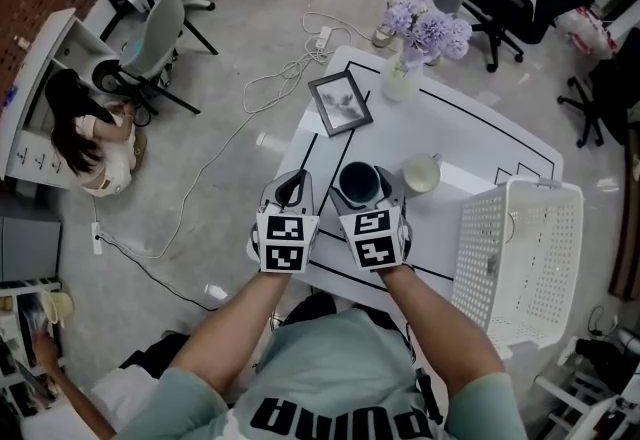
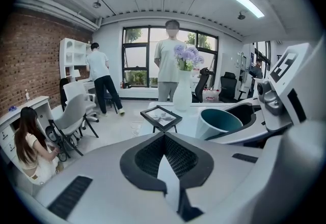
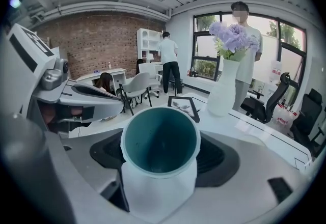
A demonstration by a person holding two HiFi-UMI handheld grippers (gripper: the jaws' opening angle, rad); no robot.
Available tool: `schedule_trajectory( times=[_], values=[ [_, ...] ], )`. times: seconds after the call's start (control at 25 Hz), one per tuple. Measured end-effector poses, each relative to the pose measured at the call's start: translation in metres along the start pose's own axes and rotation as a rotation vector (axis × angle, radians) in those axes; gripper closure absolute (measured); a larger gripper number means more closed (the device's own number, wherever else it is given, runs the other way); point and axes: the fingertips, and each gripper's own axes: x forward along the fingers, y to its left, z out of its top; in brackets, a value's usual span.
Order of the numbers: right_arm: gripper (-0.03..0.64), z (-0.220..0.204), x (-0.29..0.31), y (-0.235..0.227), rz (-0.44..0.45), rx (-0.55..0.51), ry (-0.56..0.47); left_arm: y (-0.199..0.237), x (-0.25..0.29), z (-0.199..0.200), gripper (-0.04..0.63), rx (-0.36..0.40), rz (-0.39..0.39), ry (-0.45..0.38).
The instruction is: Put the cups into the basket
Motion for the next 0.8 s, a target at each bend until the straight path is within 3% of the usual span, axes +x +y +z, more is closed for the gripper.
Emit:
schedule_trajectory(
  times=[0.8],
  values=[
    [0.224, 0.050, -0.082, -0.009, 0.007, 0.033, -0.096, -0.034, -0.045, 0.049, 0.589, -0.020, -0.032, -0.079]
  ],
)
